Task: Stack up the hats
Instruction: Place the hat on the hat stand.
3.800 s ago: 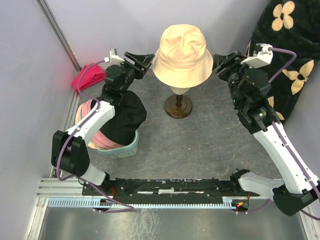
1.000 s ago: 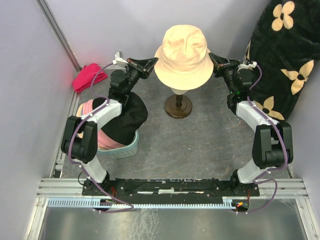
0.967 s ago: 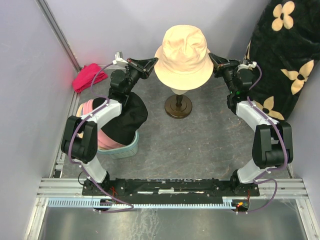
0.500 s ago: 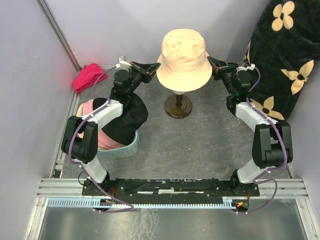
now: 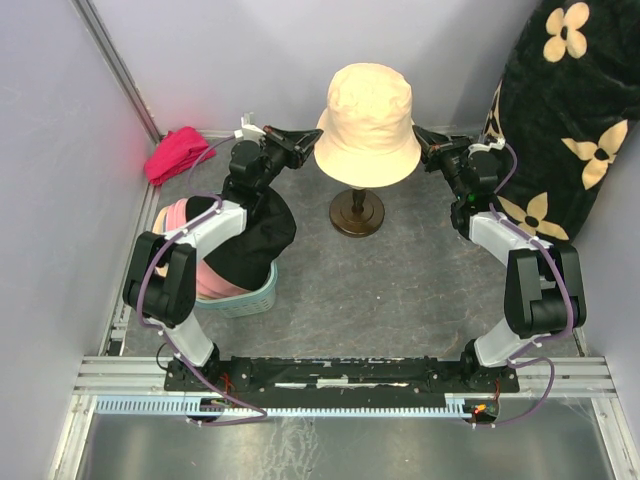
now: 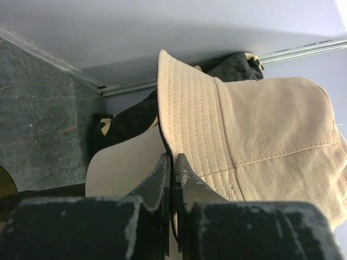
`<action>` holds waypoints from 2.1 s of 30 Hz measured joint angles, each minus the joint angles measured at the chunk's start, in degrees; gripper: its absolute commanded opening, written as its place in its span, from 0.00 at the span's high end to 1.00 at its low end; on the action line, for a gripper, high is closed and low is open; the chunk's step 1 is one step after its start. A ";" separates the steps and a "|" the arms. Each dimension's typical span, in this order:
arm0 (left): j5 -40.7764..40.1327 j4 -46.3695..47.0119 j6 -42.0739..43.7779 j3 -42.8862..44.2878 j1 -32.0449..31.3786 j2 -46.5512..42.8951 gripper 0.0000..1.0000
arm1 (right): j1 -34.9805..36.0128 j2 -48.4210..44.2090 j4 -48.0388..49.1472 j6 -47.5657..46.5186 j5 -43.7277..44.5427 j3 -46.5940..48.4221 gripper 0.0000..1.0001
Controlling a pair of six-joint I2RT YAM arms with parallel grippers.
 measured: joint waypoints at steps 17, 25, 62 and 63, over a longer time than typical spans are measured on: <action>-2.51 -4.61 0.02 -0.35 -0.59 -1.73 0.97 | 0.35 0.20 0.11 -2.62 -1.20 0.02 0.98; -3.37 -5.51 0.02 -0.72 -0.90 -2.27 0.97 | 0.44 0.39 0.13 -3.13 -1.25 0.02 0.98; -11.02 -14.23 1.53 -3.15 -1.16 -5.40 0.40 | -1.68 -6.58 -14.73 -14.62 2.51 -0.31 0.48; -11.87 -15.15 1.79 -3.02 -1.16 -6.56 0.40 | -1.79 -7.78 -15.61 -15.69 2.80 -0.26 0.48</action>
